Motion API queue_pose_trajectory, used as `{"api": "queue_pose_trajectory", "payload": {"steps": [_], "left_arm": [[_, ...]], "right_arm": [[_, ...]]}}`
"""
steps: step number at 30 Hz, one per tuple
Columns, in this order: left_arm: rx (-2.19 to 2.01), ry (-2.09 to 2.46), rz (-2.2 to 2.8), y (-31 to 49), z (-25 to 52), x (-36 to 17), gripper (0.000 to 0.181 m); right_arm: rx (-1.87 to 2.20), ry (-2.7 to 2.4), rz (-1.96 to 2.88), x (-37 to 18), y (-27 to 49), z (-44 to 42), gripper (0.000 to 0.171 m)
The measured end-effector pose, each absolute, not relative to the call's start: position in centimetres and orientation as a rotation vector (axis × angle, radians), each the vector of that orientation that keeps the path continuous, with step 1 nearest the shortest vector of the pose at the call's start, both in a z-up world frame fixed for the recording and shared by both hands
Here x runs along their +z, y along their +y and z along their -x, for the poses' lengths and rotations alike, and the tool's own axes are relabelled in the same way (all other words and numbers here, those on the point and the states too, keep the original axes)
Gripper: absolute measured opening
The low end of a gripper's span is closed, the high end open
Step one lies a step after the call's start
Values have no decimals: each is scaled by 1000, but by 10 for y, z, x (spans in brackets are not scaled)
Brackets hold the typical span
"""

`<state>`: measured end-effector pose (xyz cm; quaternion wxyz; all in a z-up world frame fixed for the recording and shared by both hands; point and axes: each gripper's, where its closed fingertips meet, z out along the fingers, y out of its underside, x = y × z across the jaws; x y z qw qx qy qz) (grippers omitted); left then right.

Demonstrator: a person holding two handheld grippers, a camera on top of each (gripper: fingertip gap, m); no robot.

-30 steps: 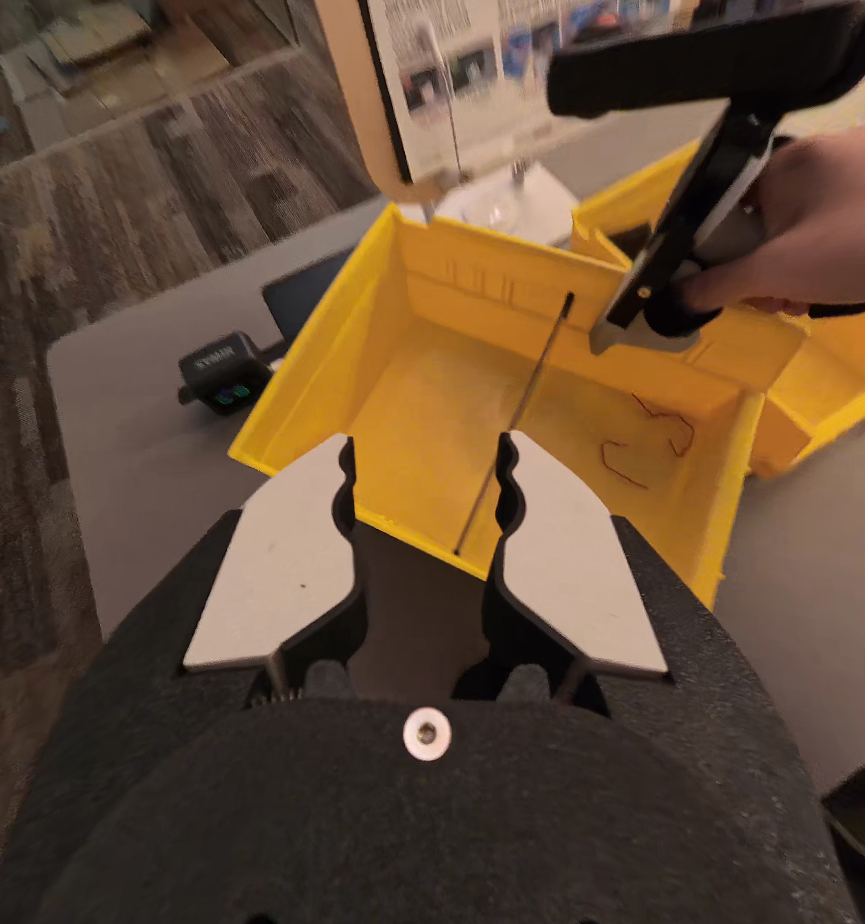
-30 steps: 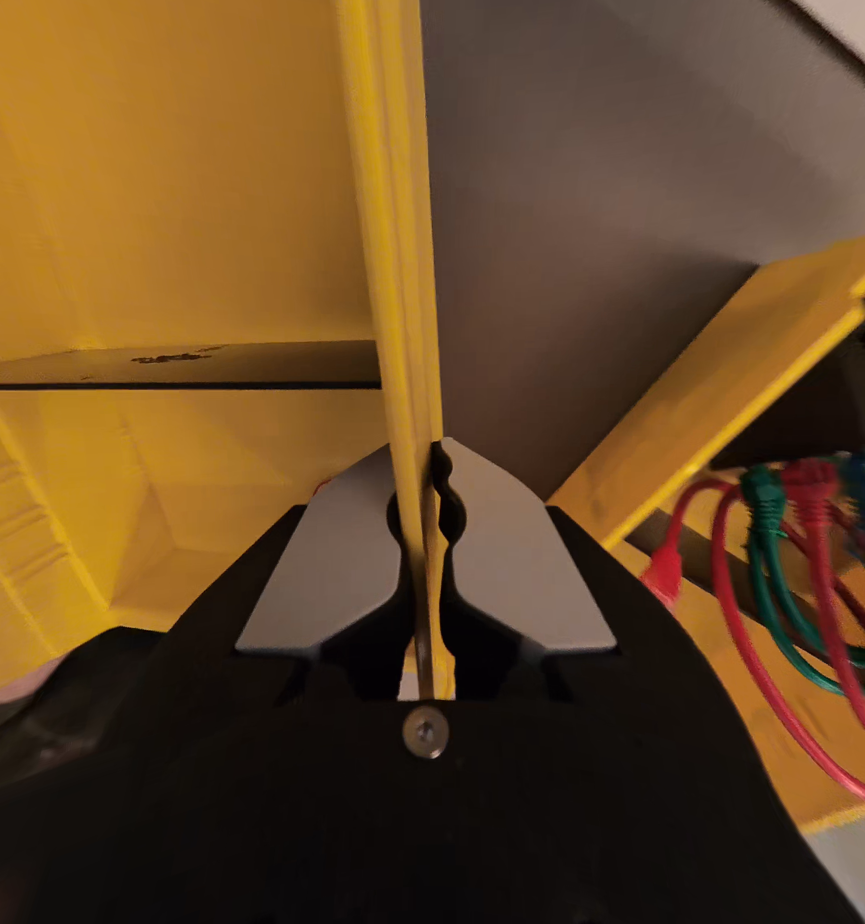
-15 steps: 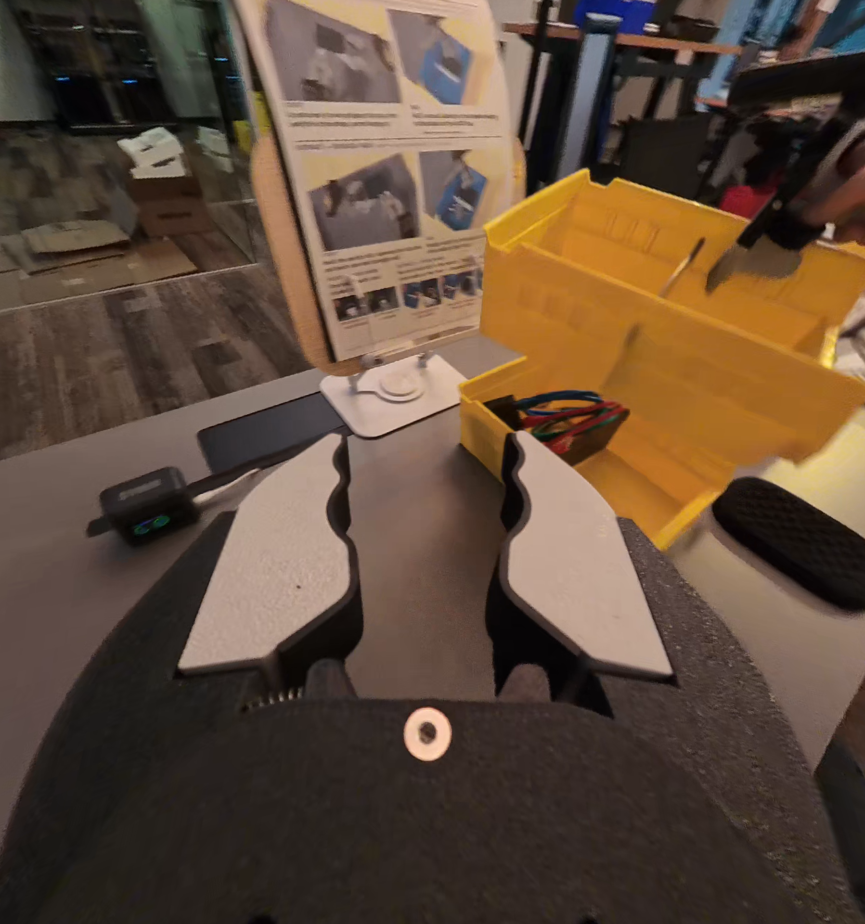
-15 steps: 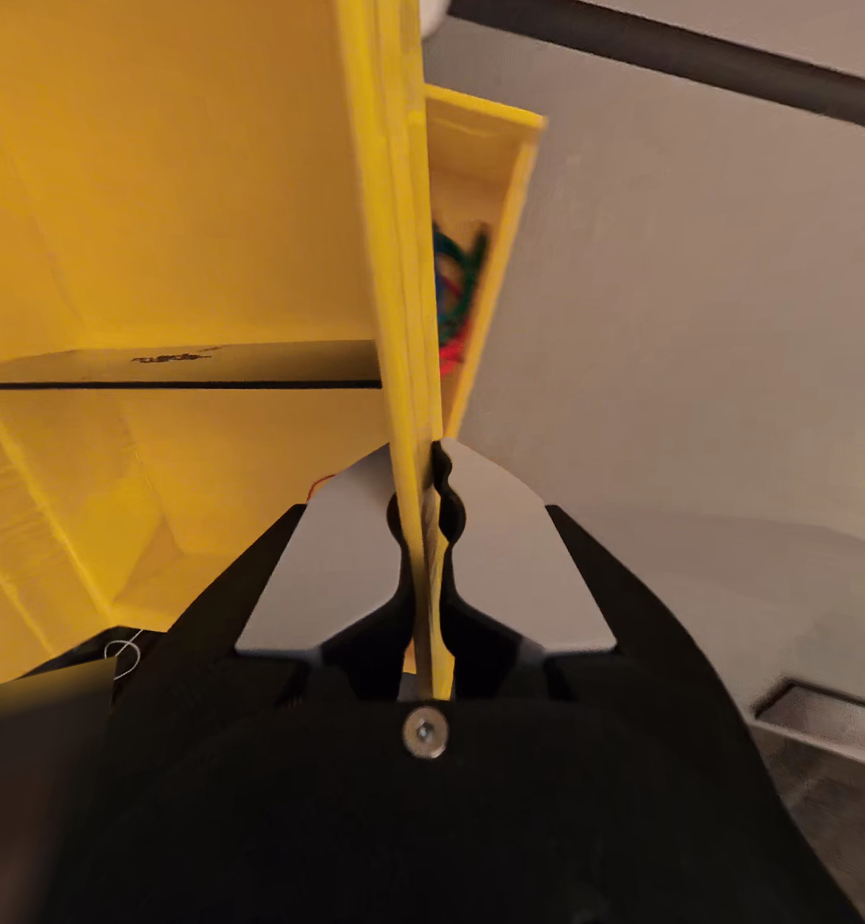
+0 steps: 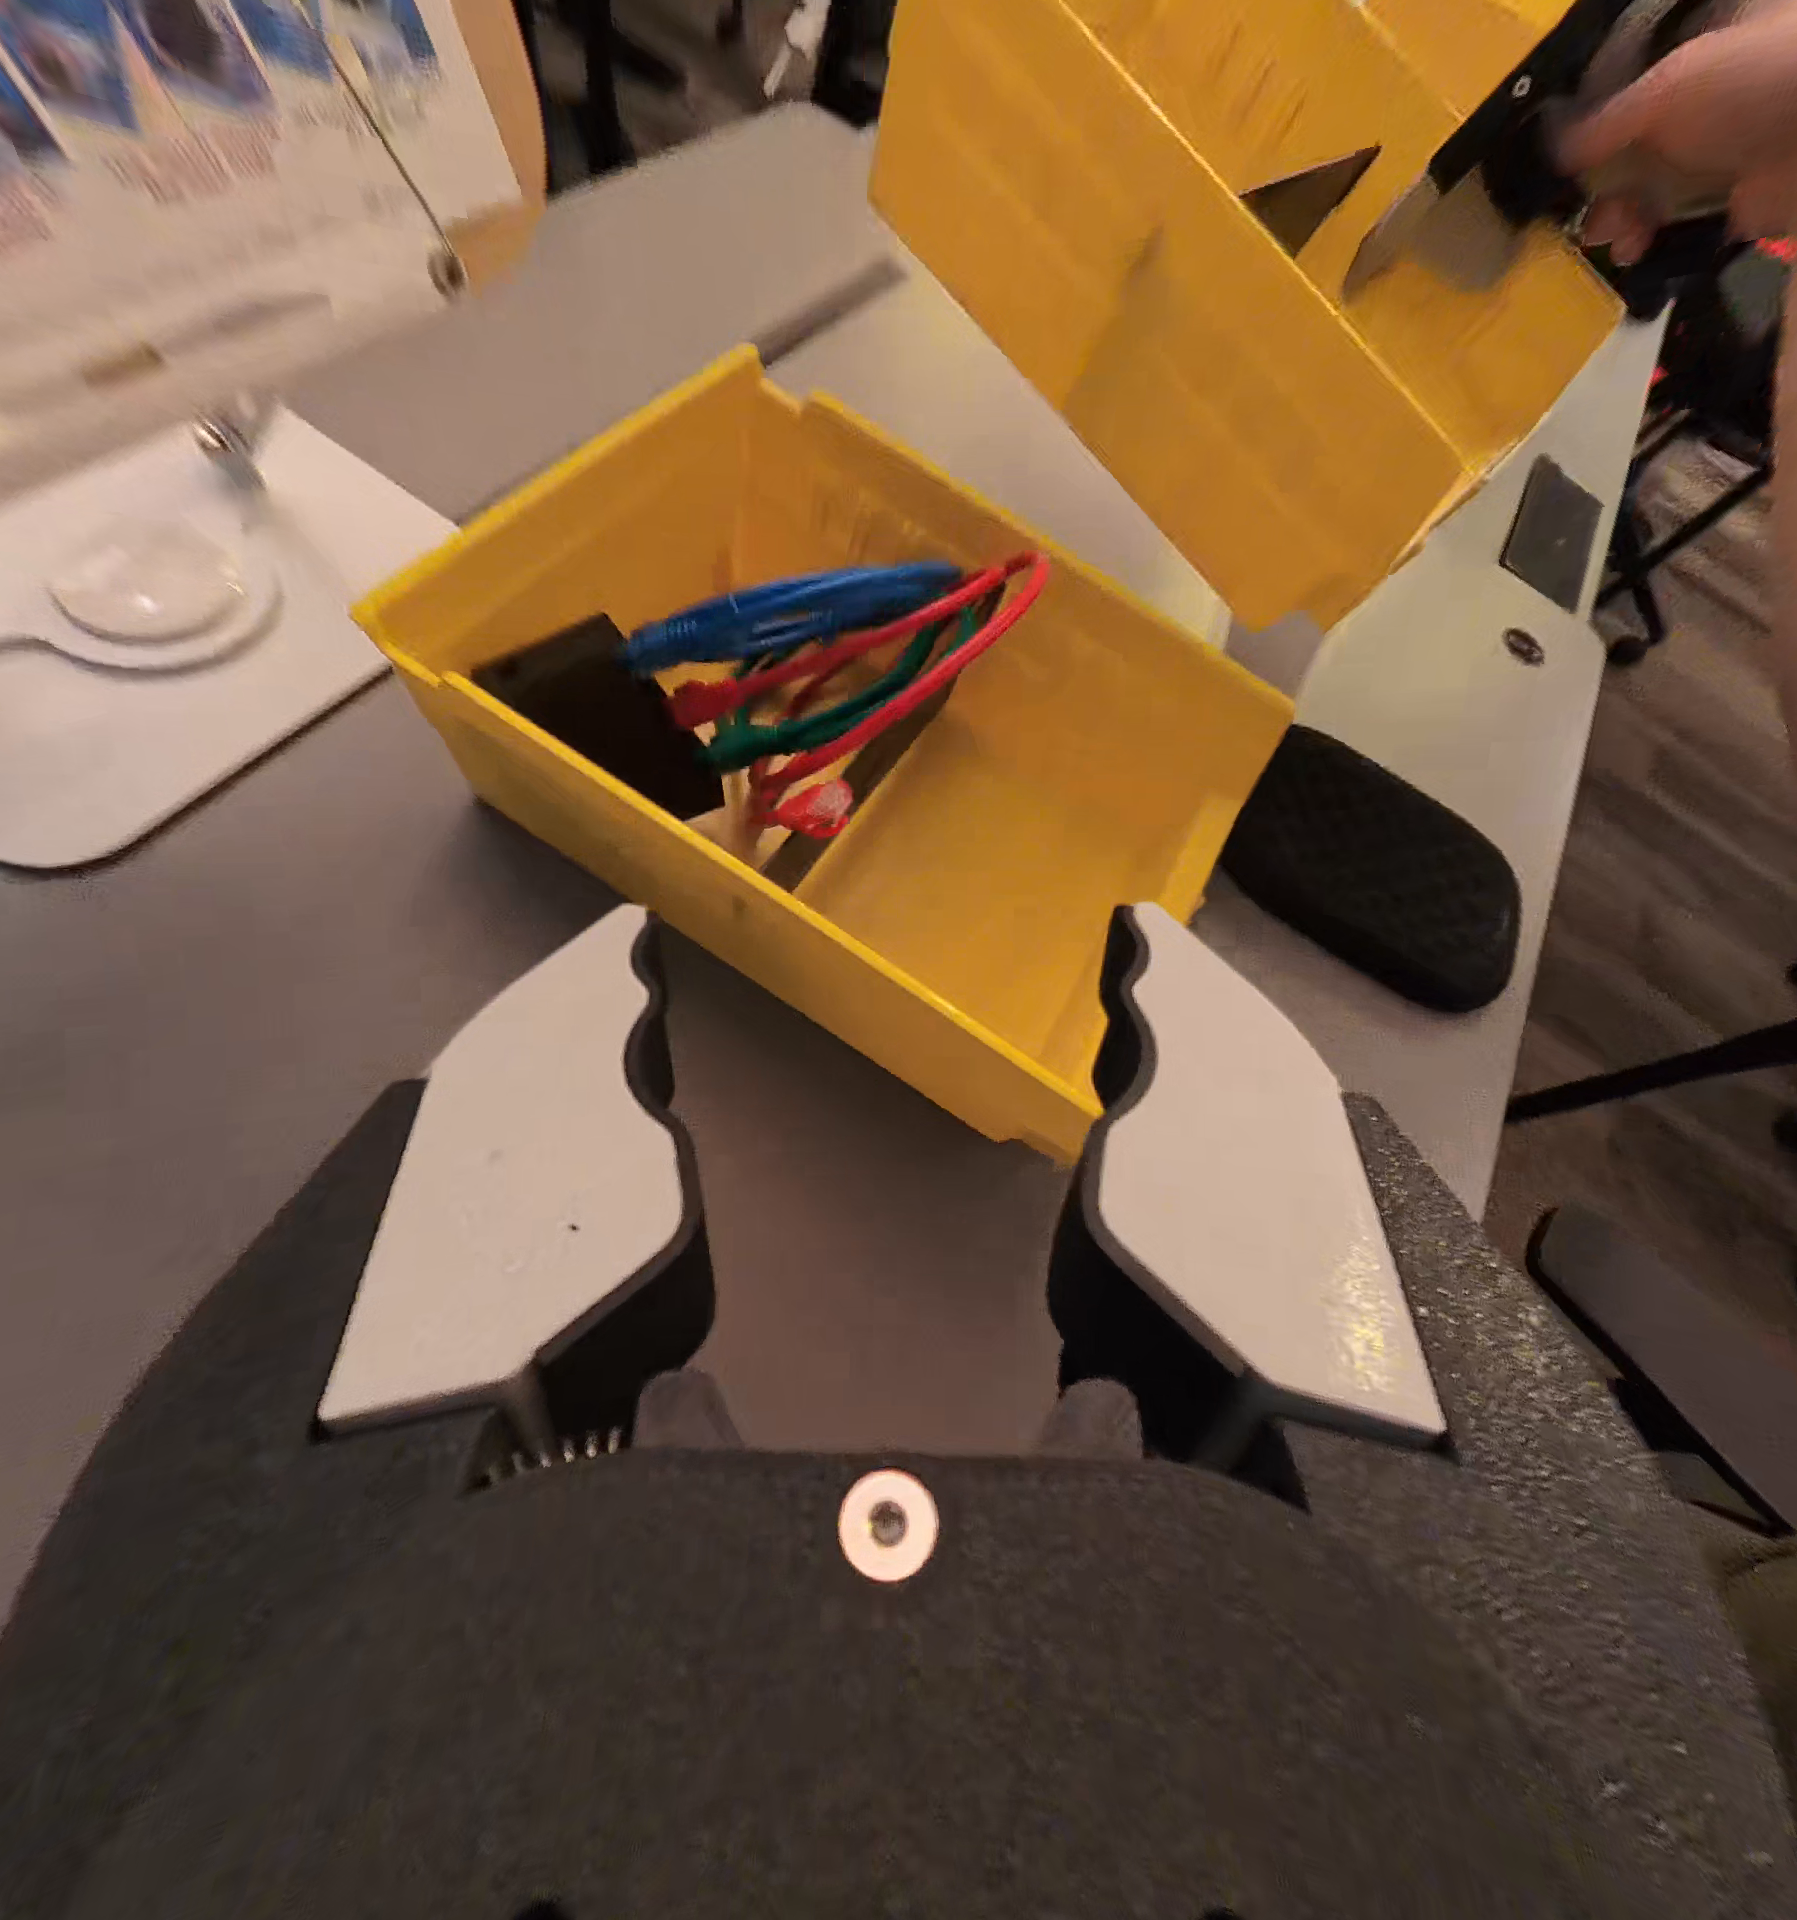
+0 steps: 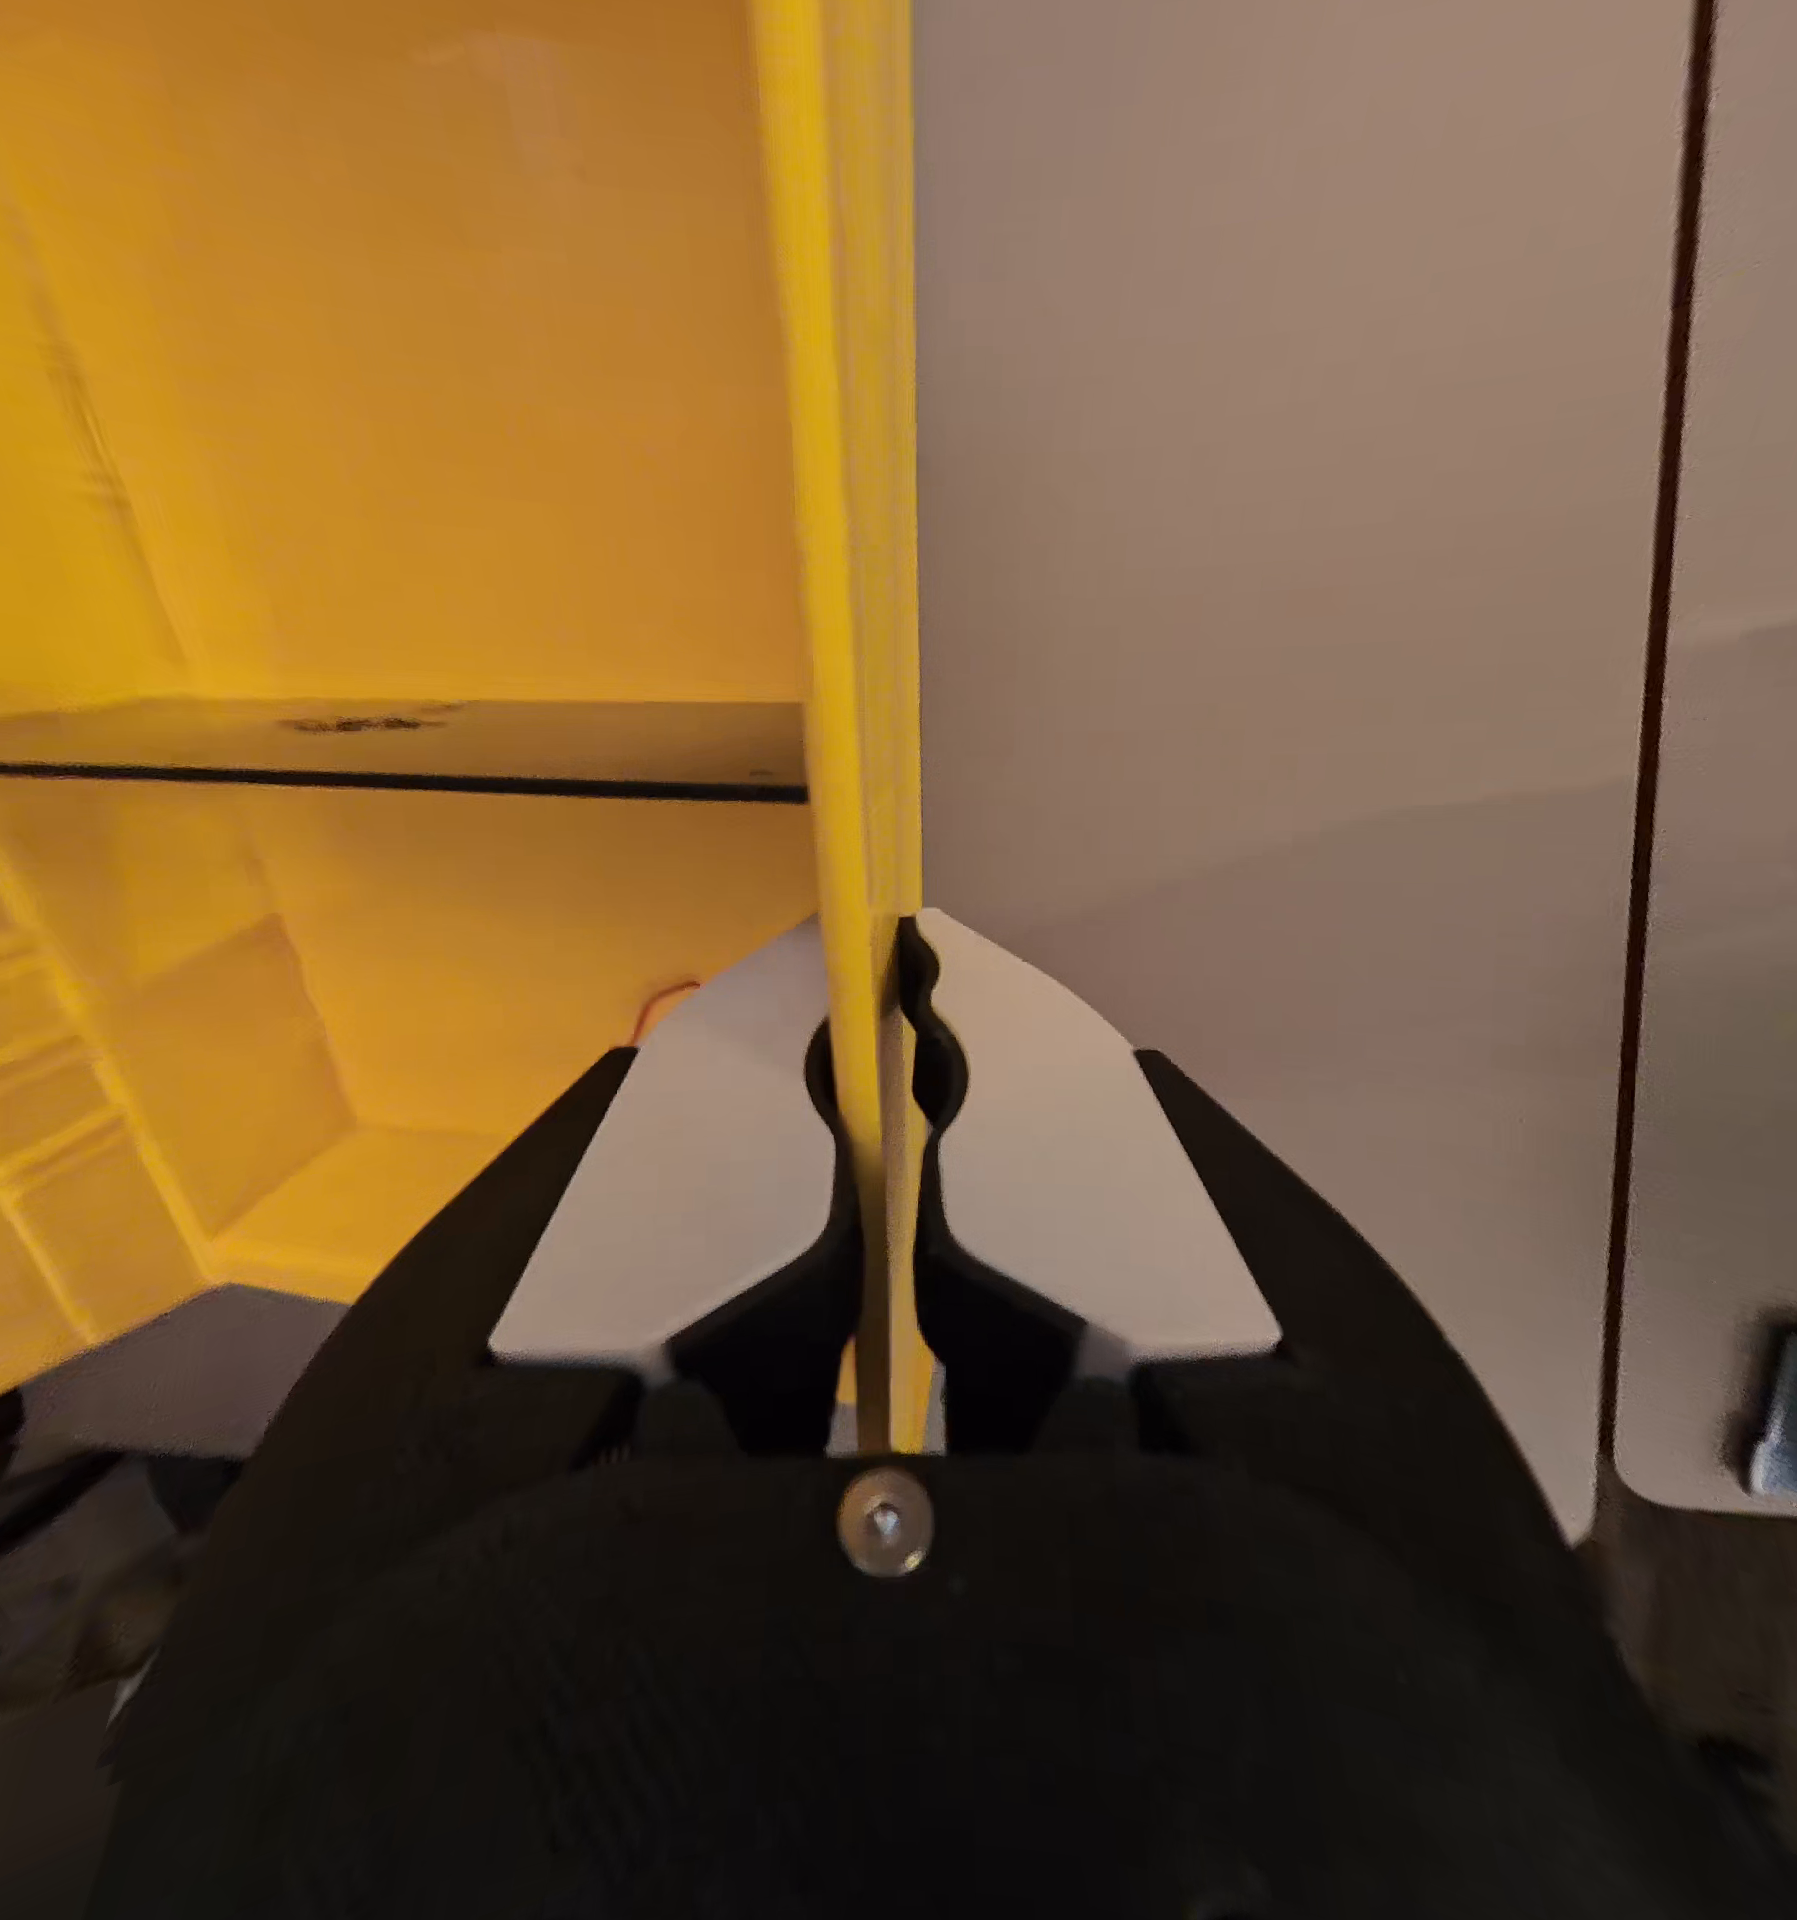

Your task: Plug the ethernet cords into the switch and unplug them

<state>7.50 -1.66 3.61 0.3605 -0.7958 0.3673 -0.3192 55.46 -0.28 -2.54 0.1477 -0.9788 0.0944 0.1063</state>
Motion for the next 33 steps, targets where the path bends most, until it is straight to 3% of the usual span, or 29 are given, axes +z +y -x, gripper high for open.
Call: {"api": "queue_pose_trajectory", "payload": {"steps": [3, 8, 15, 25, 33], "left_arm": [[-872, 829, 2118, 12, -79, 9, 66], [-1039, 851, 2228, 6, -92, -23, 69], [-1012, 893, 2388, -9, -94, -47, 71], [-460, 820, 2868, -3, -89, -76, 79], [-237, 810, 3098, 1, -103, -98, 46]], "right_arm": [[246, 284, 2809, -51, 4, -566, 5], [135, 169, 2823, -85, 9, -572, 7], [483, 141, 2850, -124, 26, -532, 9], [624, 108, 2859, -118, 15, -519, 16], [725, 219, 2790, -117, 8, -532, 20]]}}
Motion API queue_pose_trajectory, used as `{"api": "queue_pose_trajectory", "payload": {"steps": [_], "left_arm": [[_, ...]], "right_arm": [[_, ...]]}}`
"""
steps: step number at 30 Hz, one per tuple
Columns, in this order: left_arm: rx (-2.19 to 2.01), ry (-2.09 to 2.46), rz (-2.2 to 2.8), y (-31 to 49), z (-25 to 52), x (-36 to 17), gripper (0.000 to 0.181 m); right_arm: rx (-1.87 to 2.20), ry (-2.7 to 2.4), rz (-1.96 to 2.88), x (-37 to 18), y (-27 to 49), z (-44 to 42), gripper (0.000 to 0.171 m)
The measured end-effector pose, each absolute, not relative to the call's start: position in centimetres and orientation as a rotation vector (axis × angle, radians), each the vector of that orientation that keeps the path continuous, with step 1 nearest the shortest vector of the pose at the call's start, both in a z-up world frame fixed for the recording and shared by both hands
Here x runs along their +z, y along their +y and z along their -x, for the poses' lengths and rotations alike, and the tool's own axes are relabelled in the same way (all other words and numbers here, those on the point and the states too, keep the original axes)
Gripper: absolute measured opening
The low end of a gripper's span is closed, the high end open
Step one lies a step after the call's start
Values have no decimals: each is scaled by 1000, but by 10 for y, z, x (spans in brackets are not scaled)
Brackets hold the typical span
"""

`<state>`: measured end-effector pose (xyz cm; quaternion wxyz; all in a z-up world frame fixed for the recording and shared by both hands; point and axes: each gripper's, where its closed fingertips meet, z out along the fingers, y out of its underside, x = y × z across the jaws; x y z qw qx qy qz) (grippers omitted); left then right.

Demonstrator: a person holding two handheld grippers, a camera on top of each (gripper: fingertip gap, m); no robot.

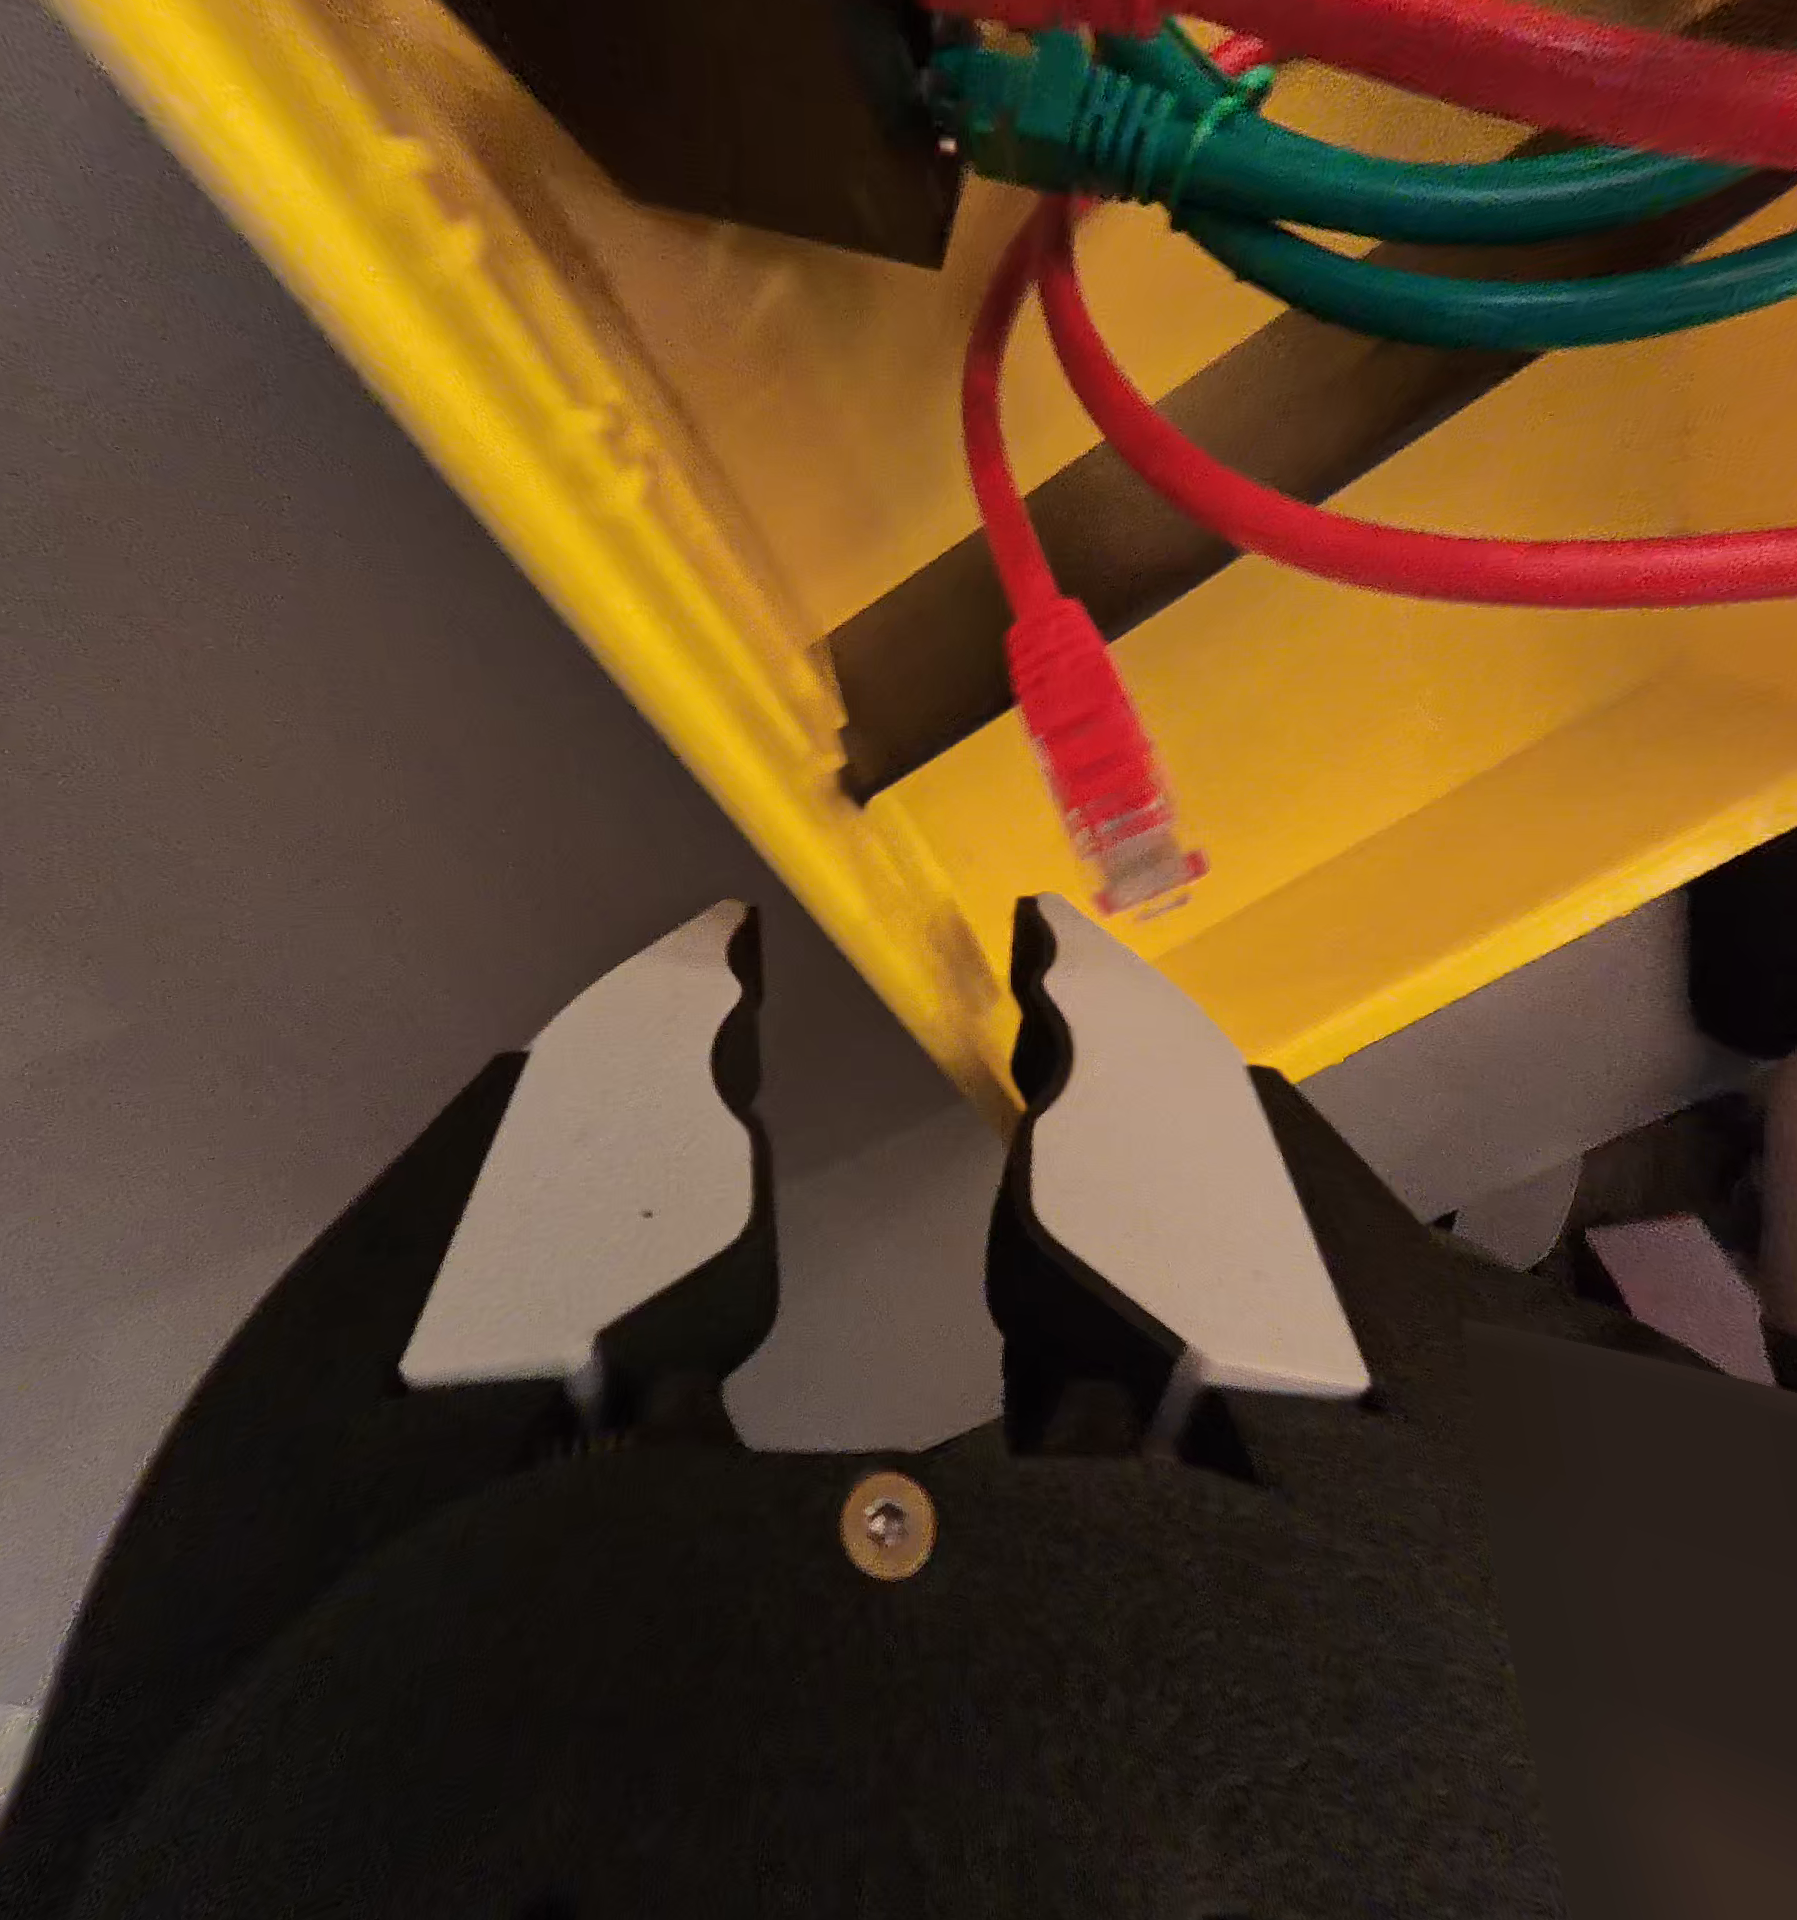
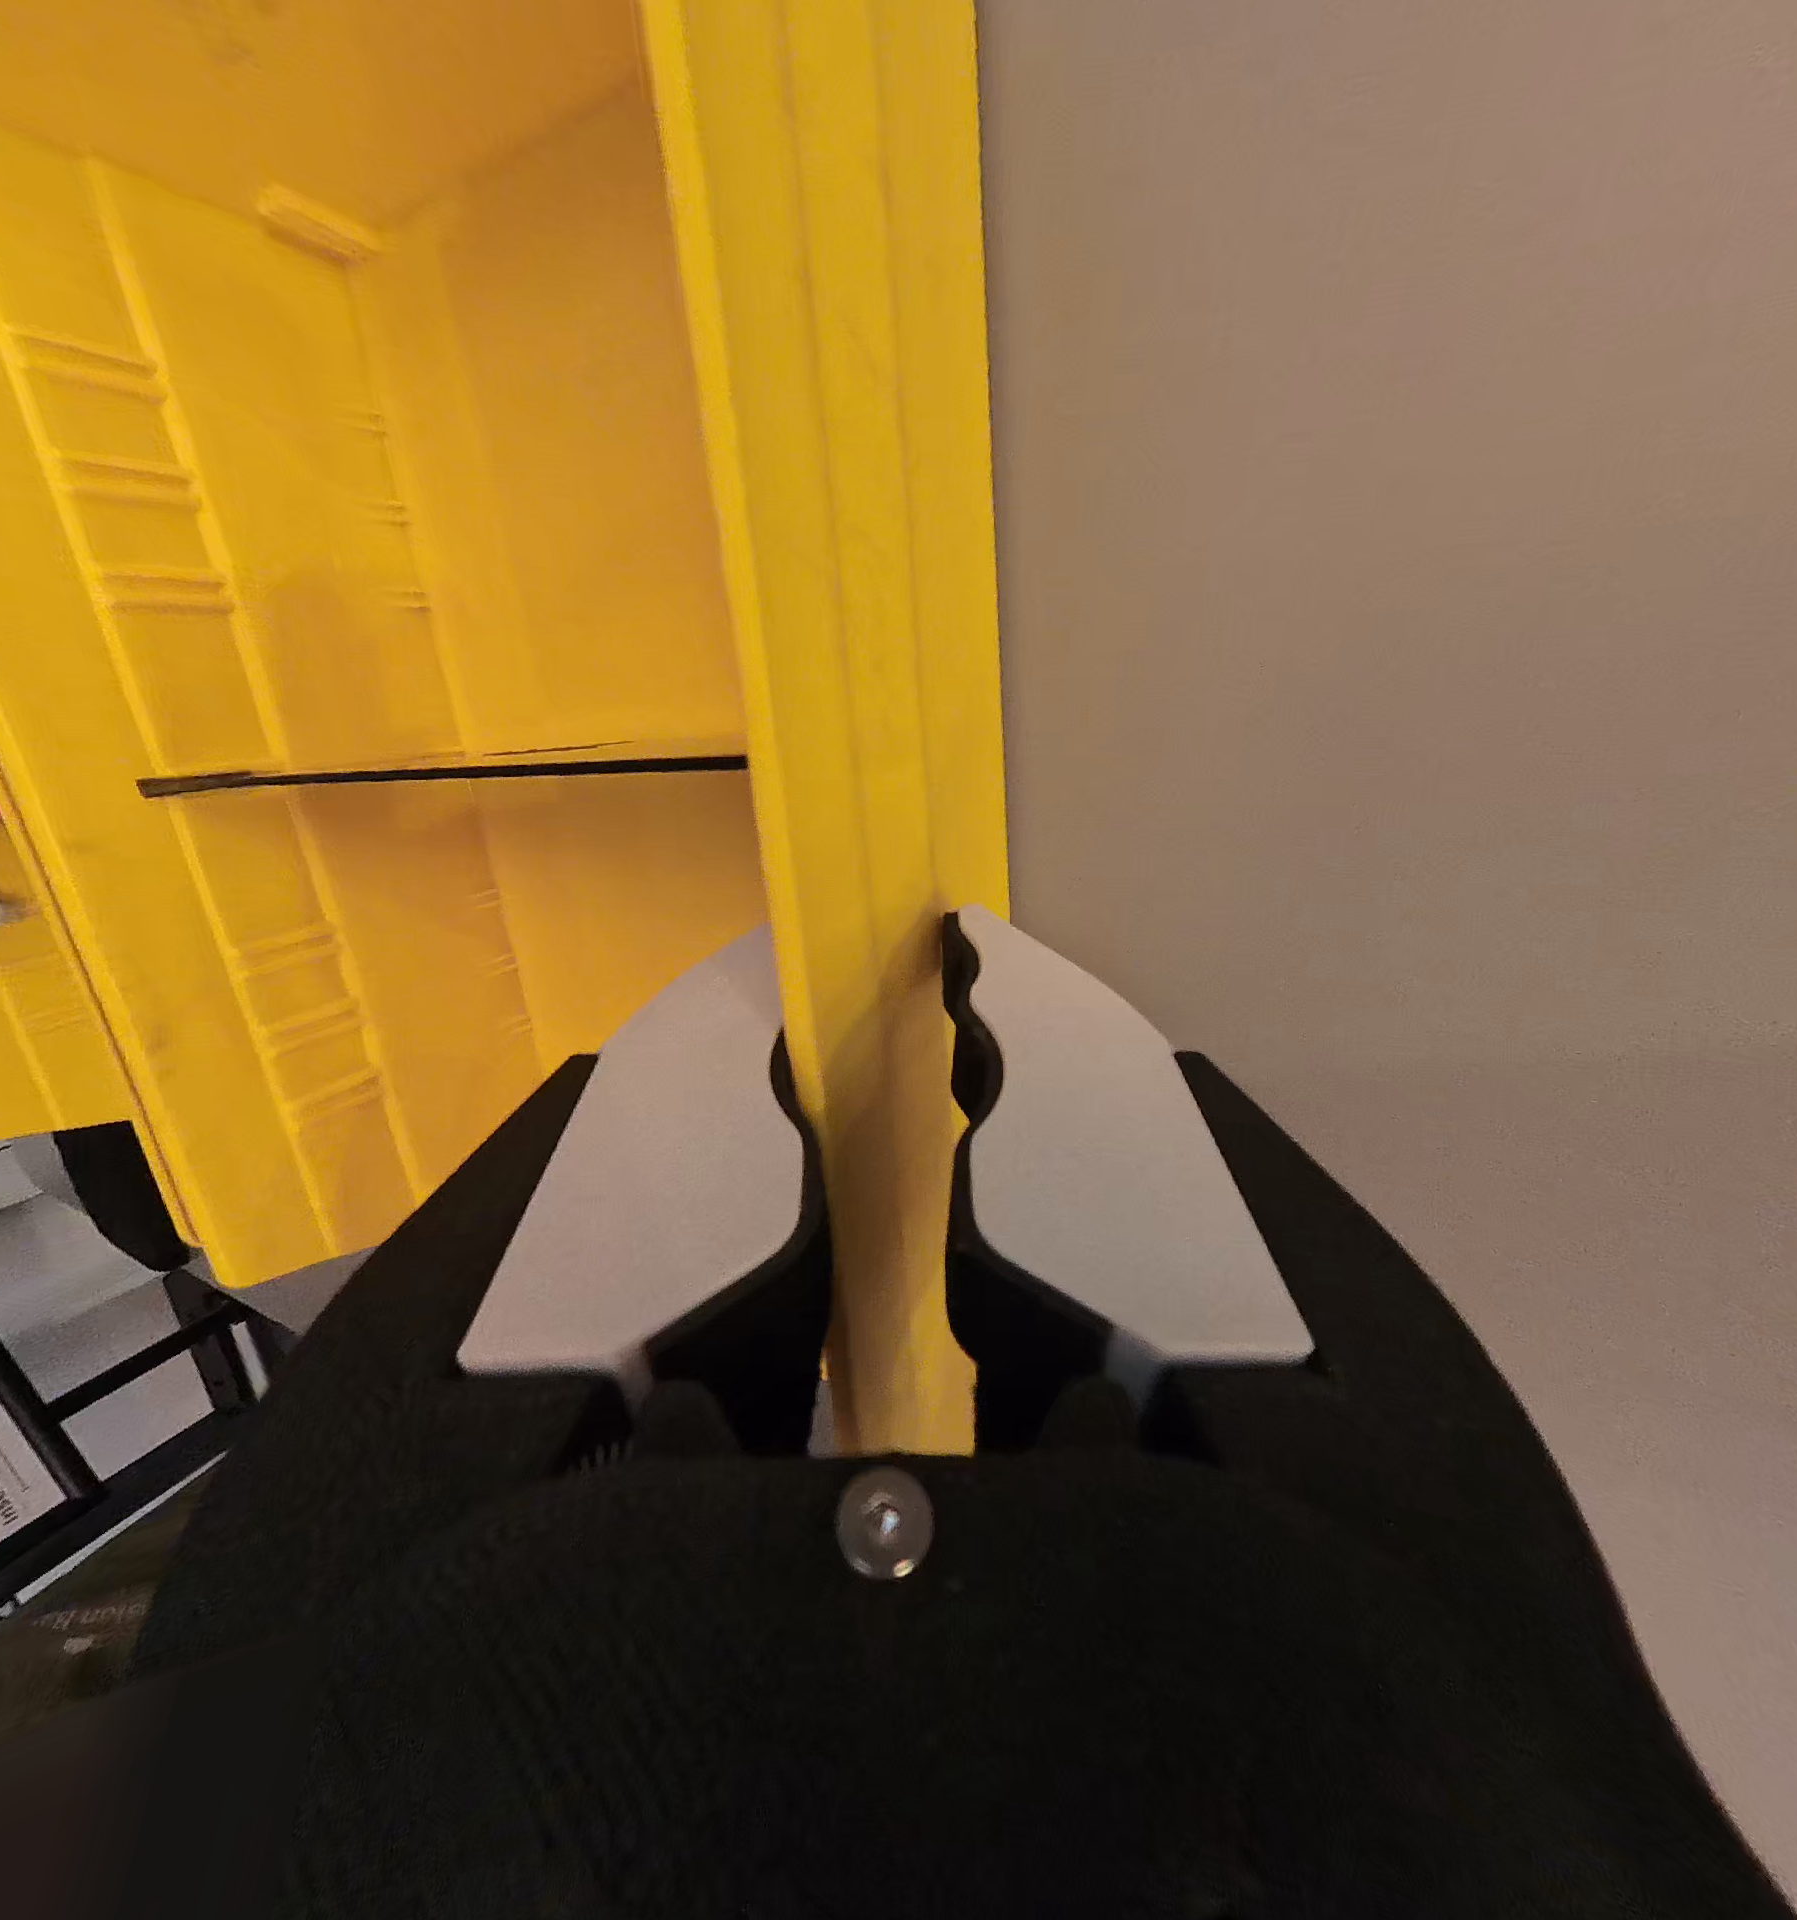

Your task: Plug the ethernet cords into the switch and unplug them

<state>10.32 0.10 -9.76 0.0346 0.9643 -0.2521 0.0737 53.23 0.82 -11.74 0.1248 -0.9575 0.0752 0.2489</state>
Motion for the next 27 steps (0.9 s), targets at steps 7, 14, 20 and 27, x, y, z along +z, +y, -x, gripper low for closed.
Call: {"api": "queue_pose_trajectory", "payload": {"steps": [7, 14, 20, 27], "left_arm": [[180, -733, -2805, -7, -105, -100, 16], [82, -615, -2862, 26, -39, -99, 4], [169, -455, -2992, 38, 27, -98, 5], [201, -239, -3030, 12, 114, -97, 5]], "right_arm": [[729, 135, 2804, -107, 4, -522, 25], [826, 3, 2846, -111, 11, -495, 26], [818, -172, 2884, -113, 19, -470, 25], [867, -289, 2877, -112, 24, -450, 26]]}}
